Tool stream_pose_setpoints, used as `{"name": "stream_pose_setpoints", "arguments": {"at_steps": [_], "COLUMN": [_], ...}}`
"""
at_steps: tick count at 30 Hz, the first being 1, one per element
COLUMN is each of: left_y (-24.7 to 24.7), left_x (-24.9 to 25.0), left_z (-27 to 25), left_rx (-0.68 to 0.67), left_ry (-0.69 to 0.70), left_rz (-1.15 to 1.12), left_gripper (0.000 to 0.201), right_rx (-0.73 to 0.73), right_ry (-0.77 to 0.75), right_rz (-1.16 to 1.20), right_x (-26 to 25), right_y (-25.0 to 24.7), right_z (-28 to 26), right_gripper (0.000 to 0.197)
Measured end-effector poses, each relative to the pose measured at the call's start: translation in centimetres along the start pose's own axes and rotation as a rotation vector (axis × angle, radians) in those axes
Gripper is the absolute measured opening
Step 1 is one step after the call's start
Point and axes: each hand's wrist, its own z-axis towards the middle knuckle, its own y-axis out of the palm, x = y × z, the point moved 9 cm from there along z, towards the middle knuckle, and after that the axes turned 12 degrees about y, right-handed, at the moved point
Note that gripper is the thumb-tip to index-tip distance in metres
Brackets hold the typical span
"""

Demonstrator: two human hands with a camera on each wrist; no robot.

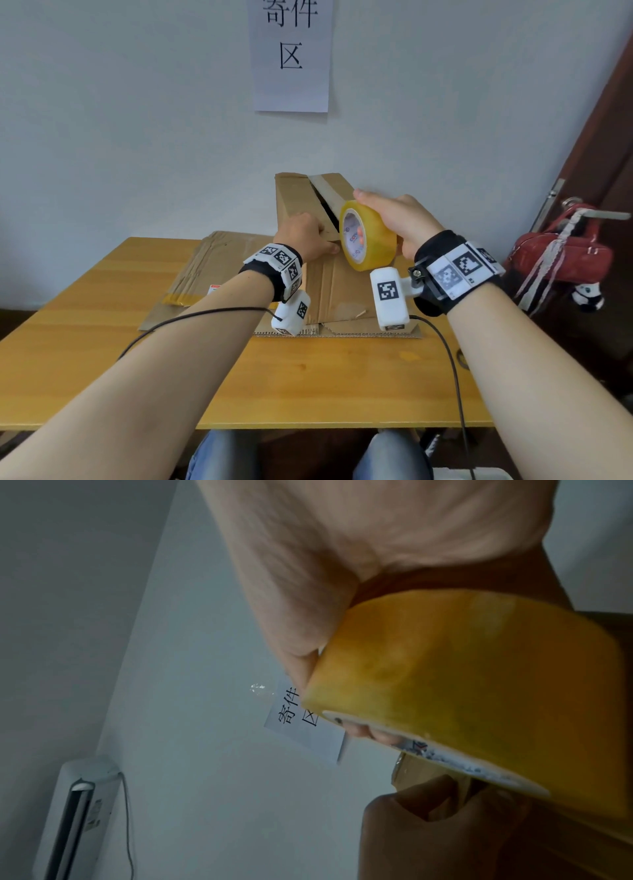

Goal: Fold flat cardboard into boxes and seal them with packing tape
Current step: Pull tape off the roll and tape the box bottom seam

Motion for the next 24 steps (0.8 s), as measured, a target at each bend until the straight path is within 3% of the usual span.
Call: {"name": "stream_pose_setpoints", "arguments": {"at_steps": [6, 13, 17, 20, 22, 24], "left_y": [0.1, 0.0, 0.1, 0.2, 0.7, 1.4], "left_x": [0.1, -0.1, -0.2, 0.0, 0.1, 0.1], "left_z": [0.3, 0.6, 0.5, 0.5, 0.6, 0.6], "left_rx": [-0.02, -0.011, -0.001, 0.017, 0.016, 0.011], "left_ry": [-0.008, 0.007, 0.027, 0.064, 0.104, 0.136], "left_rz": [0.027, 0.016, 0.01, -0.016, -0.026, -0.049], "left_gripper": [0.037, 0.044, 0.045, 0.059, 0.052, 0.041], "right_rx": [-0.072, -0.051, -0.049, -0.054, -0.045, -0.036], "right_ry": [0.023, 0.059, 0.026, 0.017, 0.016, 0.007], "right_rz": [-0.021, -0.047, -0.074, -0.033, 0.003, 0.012], "right_x": [0.8, 2.7, 3.8, 4.5, 4.5, 4.3], "right_y": [0.0, -0.8, -0.3, 0.4, 0.6, 0.8], "right_z": [-1.0, -0.5, -0.5, -0.7, -0.8, -0.8], "right_gripper": [0.05, 0.063, 0.05, 0.038, 0.037, 0.05]}}
